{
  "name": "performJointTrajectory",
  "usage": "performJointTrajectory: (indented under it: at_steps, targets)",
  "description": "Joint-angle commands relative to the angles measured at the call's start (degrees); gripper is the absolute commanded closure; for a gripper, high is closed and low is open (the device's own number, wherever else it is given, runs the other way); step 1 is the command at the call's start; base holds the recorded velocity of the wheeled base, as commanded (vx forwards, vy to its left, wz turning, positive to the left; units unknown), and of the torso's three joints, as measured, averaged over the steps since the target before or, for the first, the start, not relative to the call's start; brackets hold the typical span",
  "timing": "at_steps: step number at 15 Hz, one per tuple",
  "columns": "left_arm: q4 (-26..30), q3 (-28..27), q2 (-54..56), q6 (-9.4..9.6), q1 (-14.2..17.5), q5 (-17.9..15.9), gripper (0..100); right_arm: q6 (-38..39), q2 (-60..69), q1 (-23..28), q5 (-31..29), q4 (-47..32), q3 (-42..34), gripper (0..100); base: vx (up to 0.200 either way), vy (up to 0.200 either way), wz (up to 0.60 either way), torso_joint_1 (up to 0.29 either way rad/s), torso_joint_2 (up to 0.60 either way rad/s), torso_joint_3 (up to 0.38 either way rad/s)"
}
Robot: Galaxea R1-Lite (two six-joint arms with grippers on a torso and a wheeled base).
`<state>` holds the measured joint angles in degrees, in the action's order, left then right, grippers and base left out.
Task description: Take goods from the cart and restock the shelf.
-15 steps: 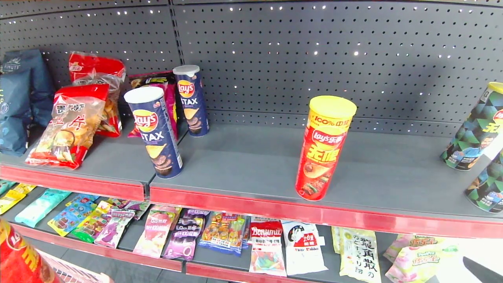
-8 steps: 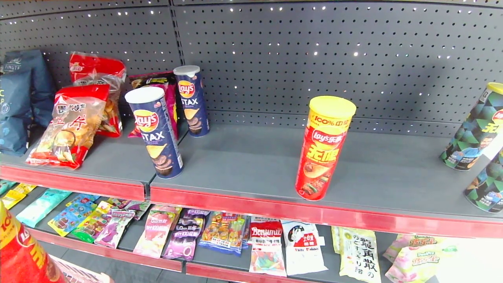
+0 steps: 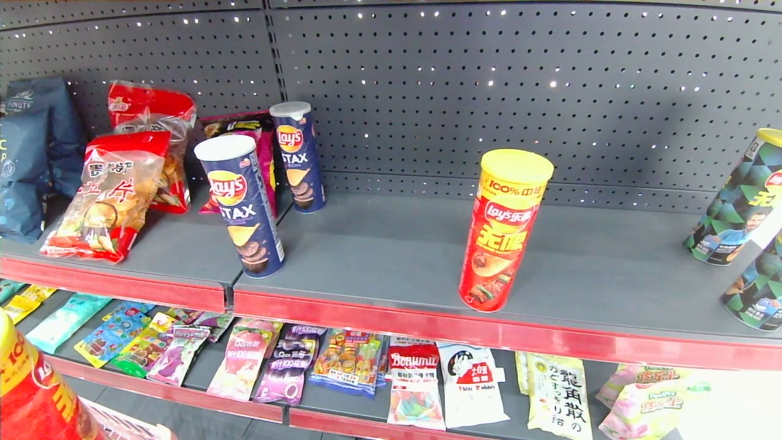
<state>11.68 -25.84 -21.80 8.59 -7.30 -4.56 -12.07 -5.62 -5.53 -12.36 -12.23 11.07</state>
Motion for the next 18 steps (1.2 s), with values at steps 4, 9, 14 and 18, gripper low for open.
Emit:
performJointTrajectory:
  at_steps: [4, 9, 14, 18]
  targets:
    - [0.0, -0.5, 0.1, 0.02, 0.0, 0.0, 100, -0.4, 0.1, 0.0, -0.7, 0.3, -1.1, 0, 0.000, 0.000, -0.15, 0.001, 0.00, -0.001]
    - [0.0, -1.1, 0.1, 0.02, 0.0, 0.0, 100, -0.5, 0.1, 0.0, -0.6, 0.4, -2.4, 0, 0.000, 0.000, -0.60, 0.006, 0.00, 0.002]
    - [0.0, -2.0, -0.2, 0.02, 0.0, 0.0, 100, -0.4, 0.1, 0.0, -0.6, 0.5, -3.7, 0, 0.000, 0.000, -0.48, 0.001, 0.00, 0.002]
    - [-0.3, -4.7, -2.3, 0.02, 0.0, -0.1, 100, 7.8, 0.1, 0.0, -0.2, 3.6, -5.7, 0, 0.000, 0.000, 0.00, 0.000, 0.00, 0.000]
